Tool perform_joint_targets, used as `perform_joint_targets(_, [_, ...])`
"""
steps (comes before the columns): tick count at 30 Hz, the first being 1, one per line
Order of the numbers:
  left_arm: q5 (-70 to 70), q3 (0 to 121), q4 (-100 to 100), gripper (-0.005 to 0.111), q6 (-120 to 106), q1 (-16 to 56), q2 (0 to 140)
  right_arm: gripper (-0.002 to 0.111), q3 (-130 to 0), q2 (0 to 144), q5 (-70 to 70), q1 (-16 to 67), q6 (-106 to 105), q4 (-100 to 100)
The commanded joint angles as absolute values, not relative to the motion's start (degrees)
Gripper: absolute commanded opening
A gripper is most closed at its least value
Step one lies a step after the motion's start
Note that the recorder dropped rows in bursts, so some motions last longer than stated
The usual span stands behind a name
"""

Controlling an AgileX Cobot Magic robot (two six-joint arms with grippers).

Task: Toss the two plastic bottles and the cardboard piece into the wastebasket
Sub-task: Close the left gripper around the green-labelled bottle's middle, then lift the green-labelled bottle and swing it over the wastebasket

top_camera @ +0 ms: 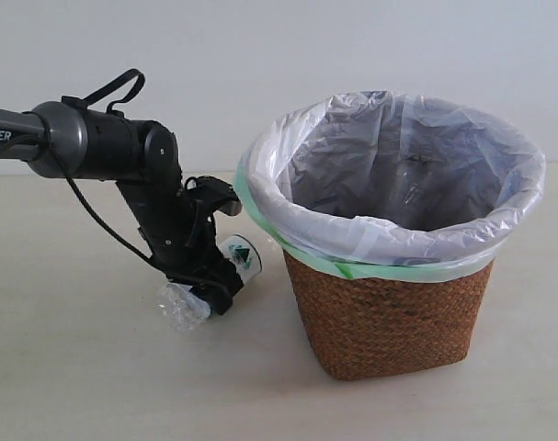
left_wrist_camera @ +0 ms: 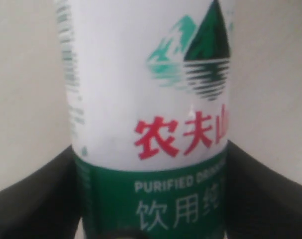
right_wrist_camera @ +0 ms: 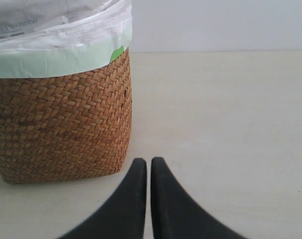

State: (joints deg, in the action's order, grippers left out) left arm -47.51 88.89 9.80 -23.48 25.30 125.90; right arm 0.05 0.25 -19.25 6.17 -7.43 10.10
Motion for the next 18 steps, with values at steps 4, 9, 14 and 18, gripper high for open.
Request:
perform_joint_targets(4, [-50.3, 89.0, 4.5, 0.004, -21.9, 25.2, 124.8, 0.000, 0.0, 0.0, -18.9, 5.9, -7.7, 9.8])
perform_joint_targets(9, [-56.8, 87.8, 1.6, 0.004, -16.7, 21.7, 119.7, 0.000, 0.0, 0.0, -18.9, 5.9, -7.7, 9.8])
perform_joint_targets(14, [-56.9, 82.7, 4.1, 0.004, -14.9, 14.5, 110.5, 0.000, 0.0, 0.0, -18.9, 5.9, -7.7, 9.8])
perform_joint_targets(18, [-56.9, 78.4, 8.0, 0.004, -14.9, 7.4, 102.5, 0.000, 0.0, 0.0, -18.9, 5.9, -7.7, 9.8])
